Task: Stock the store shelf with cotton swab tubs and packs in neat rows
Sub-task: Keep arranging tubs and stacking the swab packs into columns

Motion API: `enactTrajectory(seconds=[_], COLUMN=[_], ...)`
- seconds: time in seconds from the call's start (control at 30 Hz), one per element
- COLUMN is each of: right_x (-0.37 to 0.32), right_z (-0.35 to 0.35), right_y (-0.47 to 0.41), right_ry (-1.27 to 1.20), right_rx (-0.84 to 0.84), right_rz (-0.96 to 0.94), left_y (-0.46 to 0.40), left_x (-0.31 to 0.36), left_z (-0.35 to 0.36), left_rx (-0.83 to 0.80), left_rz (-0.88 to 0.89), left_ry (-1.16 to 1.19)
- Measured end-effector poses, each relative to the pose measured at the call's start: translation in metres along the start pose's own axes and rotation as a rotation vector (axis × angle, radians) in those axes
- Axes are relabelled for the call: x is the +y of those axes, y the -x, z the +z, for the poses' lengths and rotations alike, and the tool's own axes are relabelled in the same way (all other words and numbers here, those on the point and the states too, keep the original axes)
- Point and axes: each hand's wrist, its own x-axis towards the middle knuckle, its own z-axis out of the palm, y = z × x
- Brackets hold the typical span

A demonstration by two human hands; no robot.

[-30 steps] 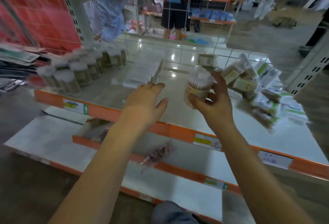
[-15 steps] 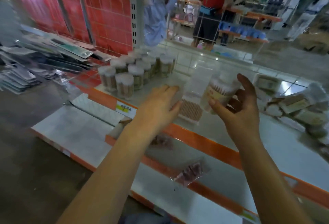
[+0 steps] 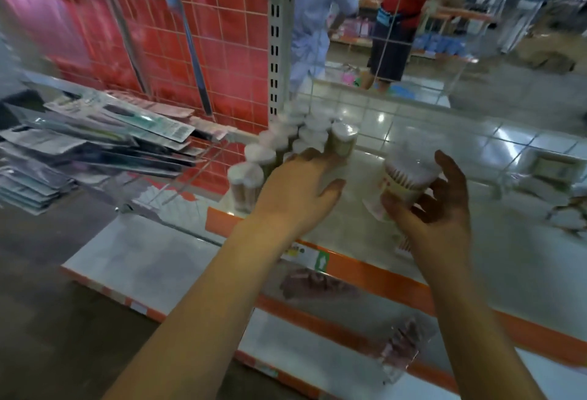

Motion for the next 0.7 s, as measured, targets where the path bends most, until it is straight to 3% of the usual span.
enactTrajectory(seconds=[0.17,0.3,0.43,0.53,0.7], right_x=[0.010,0.034,0.059,0.085,0.100], right_z=[0.024,0.054,0.071,0.077,0.089], right_y=[-0.011,-0.025,-0.031,-0.036,-0.046], right_ry=[0.063,0.301,0.248,0.309,0.430], right_rx=[-0.009,-0.003,0.108,0.095,0.060], right_rz=[0.042,0.030,0.104,0.127,0.169], left_y=[-0.011,-0.015,-0.016,-0.018,-0.015], left_x=[-0.026,-0.052,-0.079,-0.098,-0.114], left_z=[-0.013,-0.022,-0.029,-0.035,-0.049], left_rx=[0.025,0.029,0.005,-0.047,0.012], left_rz=[0.024,0.040,0.050,0.128,0.140], left_ry=[-0.007,0.041,0.092,0.095,0.213])
